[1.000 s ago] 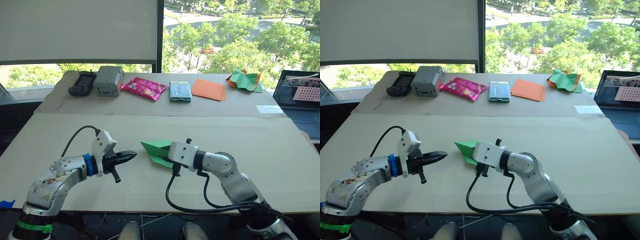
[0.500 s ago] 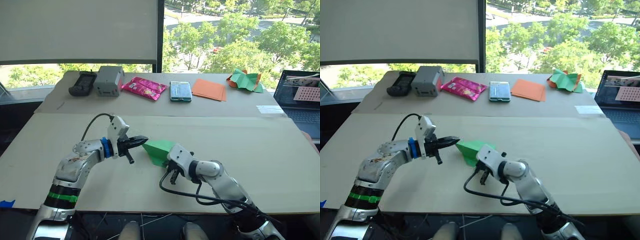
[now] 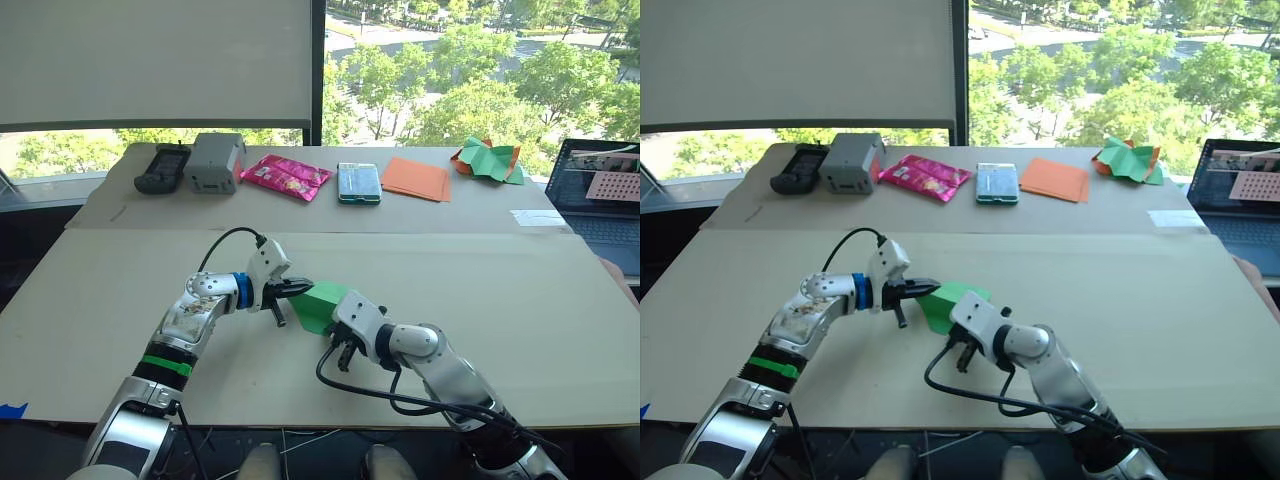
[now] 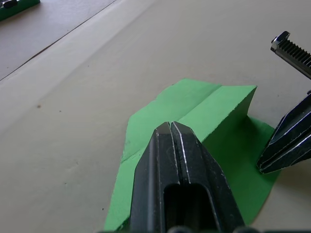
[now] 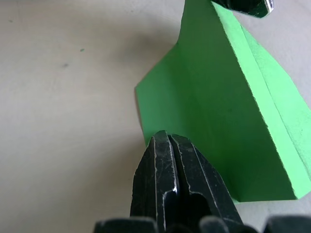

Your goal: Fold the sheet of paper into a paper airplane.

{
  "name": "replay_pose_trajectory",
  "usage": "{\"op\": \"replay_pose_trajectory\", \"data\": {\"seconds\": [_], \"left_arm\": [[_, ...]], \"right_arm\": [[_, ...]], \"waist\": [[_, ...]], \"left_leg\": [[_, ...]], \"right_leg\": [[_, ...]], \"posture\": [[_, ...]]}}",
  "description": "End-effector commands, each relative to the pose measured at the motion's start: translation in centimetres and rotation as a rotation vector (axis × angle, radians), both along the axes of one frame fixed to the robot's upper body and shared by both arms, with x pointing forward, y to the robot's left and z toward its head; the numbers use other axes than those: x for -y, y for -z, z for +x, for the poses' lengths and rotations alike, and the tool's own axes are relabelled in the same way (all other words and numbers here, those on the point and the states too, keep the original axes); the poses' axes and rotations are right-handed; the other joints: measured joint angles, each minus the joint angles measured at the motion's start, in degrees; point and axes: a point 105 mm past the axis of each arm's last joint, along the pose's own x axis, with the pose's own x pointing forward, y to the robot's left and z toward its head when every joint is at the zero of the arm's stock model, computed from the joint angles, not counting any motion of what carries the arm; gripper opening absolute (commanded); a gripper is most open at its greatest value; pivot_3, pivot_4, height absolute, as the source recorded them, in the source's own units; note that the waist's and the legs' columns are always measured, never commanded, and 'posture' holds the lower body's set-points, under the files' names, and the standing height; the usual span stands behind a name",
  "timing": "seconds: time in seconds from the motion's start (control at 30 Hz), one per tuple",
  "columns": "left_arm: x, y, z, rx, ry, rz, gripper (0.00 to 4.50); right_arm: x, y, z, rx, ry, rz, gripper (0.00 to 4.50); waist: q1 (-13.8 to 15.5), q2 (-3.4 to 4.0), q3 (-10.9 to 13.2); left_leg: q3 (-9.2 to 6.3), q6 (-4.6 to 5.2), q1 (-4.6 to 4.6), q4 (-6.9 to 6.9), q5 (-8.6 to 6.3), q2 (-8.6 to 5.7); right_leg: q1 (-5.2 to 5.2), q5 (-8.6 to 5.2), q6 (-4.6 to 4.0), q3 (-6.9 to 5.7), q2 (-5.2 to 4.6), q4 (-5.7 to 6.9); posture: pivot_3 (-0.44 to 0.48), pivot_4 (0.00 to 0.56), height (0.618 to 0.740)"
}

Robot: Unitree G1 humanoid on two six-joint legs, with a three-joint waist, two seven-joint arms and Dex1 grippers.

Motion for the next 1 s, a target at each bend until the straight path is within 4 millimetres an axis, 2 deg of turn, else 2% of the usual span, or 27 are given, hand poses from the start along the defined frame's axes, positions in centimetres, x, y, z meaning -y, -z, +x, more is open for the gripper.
{"op": "replay_pose_trajectory", "data": {"seconds": [0.03,0.33,0.53,0.63,0.7,0.87,1.0], "left_arm": [[0.4,-0.9,-0.2,0.046,0.027,-0.006,0.0],[0.0,0.3,-1.7,0.015,0.037,0.012,0.0],[0.0,0.0,-2.3,0.013,0.041,0.004,0.0],[0.1,-2.7,-1.6,0.043,0.038,-0.066,0.0],[0.0,-3.6,-1.0,0.052,0.033,-0.073,0.0],[-0.1,-1.7,0.7,0.042,0.026,0.007,0.0],[0.8,-1.5,2.0,0.047,0.046,0.018,0.0]], "right_arm": [[0.1,0.6,-0.4,-0.025,-0.004,-0.014,0.05],[0.0,0.5,-0.2,-0.016,-0.014,-0.023,0.05],[0.1,0.5,-0.1,-0.018,-0.011,-0.025,0.05],[0.1,0.6,-0.1,-0.022,-0.011,-0.029,0.05],[0.1,0.7,-0.1,-0.024,-0.011,-0.031,0.05],[0.1,0.9,-0.2,-0.023,-0.012,-0.042,0.05],[0.1,0.8,-0.5,-0.016,-0.026,-0.052,0.05]], "waist": [[-0.02,0.0,0.0],[-0.06,0.0,0.0],[-0.03,0.0,0.01],[-0.04,-0.01,0.01],[0.01,-0.05,0.03],[-0.12,0.03,-0.01],[-0.06,-0.02,0.01]], "left_leg": [[0.0,0.0,0.0,0.0,0.0,0.0],[-0.01,-0.02,0.03,0.01,-0.01,0.01],[-0.01,-0.05,0.02,0.01,-0.03,0.0],[-0.02,-0.07,0.02,0.01,-0.05,0.0],[-0.04,-0.07,0.0,0.01,-0.05,0.0],[-0.03,-0.41,0.03,0.02,-0.26,-0.01],[-0.05,-0.18,0.0,0.01,-0.11,-0.01]], "right_leg": [[0.01,0.0,0.0,0.0,0.0,-0.01],[0.0,0.0,0.0,0.0,-0.01,0.0],[-0.01,-0.01,0.0,0.0,-0.01,-0.02],[-0.02,-0.01,-0.01,0.0,-0.01,-0.02],[-0.03,-0.01,-0.01,-0.01,-0.01,-0.02],[0.01,-0.01,0.0,-0.01,-0.01,-0.09],[-0.01,-0.01,0.01,-0.01,0.01,-0.04]], "posture": [[0.0,0.15,0.706],[0.0,0.15,0.706],[0.0,0.15,0.706],[0.0,0.15,0.706],[0.0,0.15,0.706],[0.0,0.15,0.706],[0.0,0.15,0.706]]}}
